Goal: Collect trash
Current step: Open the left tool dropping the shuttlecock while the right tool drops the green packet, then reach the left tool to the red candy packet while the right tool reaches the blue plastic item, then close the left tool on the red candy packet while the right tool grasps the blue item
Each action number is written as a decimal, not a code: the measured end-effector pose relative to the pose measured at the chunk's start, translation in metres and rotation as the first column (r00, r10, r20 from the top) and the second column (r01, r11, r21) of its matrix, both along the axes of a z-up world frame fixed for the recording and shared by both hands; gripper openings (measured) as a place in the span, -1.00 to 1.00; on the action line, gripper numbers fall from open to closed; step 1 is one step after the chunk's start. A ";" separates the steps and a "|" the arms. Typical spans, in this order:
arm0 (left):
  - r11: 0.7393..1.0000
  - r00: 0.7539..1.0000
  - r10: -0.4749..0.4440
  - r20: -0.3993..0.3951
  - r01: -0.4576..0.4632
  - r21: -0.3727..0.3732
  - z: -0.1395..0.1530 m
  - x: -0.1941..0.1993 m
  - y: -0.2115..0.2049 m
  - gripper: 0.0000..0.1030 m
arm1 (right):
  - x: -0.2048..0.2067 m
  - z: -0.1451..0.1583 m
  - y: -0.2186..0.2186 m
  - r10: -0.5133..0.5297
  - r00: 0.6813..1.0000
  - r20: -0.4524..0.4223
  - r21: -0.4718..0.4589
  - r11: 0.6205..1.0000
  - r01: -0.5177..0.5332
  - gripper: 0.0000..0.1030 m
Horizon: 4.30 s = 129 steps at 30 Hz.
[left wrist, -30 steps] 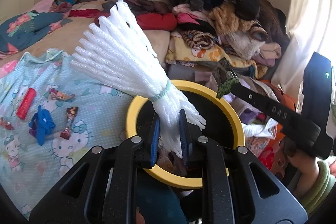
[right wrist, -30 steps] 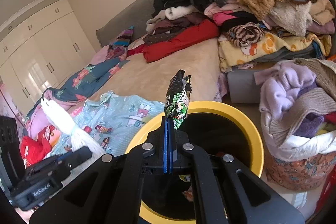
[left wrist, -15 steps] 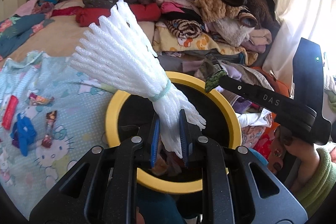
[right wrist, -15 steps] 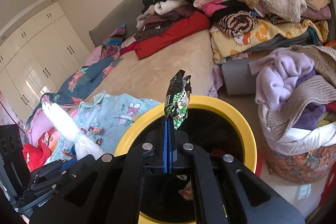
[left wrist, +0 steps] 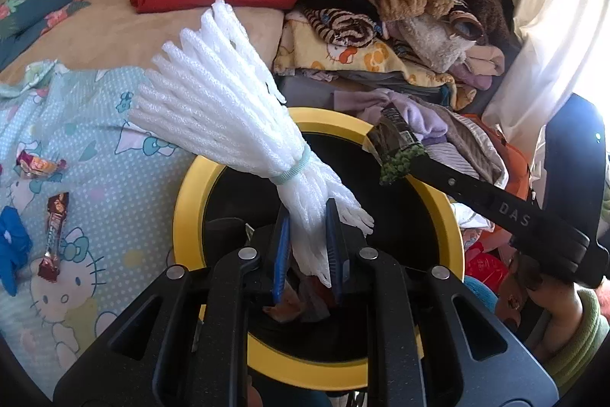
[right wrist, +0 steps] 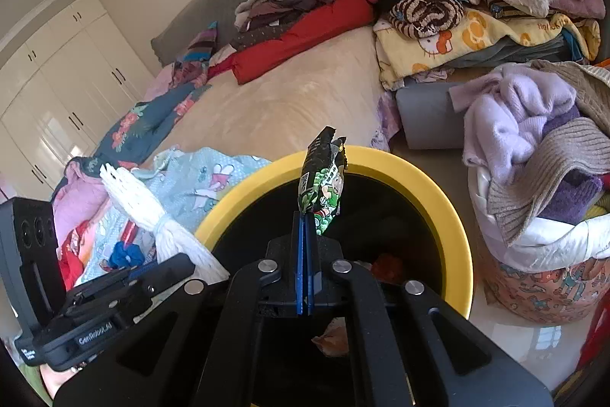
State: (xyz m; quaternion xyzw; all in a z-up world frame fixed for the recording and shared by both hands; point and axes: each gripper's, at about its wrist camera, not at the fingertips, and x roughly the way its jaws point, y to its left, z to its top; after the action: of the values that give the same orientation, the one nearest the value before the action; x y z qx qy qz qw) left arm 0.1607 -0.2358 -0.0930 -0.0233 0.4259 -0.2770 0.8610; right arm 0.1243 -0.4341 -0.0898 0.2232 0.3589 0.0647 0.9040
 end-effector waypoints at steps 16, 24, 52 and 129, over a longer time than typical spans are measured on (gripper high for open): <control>0.998 0.998 0.056 -0.041 -0.057 -0.031 -0.002 0.019 0.004 -0.42 | 0.006 -0.016 -0.004 0.000 0.998 -0.070 0.049 0.999 0.004 -0.76; 0.993 0.994 0.092 -0.055 -0.095 -0.067 0.002 0.011 0.023 0.36 | 0.002 -0.004 -0.008 -0.034 0.999 -0.030 0.054 0.998 0.035 0.05; 0.957 0.941 0.289 0.176 -0.291 -0.017 0.051 -0.027 0.114 0.79 | -0.017 0.060 0.075 0.043 0.981 0.191 -0.084 0.996 -0.027 0.62; 0.541 0.553 0.812 -0.185 -0.833 -0.117 -0.053 -0.013 0.402 -0.66 | 0.015 -0.002 0.319 0.645 0.764 0.024 -0.121 0.760 -0.638 -0.94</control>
State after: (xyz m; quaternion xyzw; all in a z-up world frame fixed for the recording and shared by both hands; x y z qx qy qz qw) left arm 0.1475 0.1659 -0.1455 -0.3180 0.3824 0.1220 0.8589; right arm 0.1396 -0.1155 -0.0914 0.0367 0.3873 0.3581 0.8487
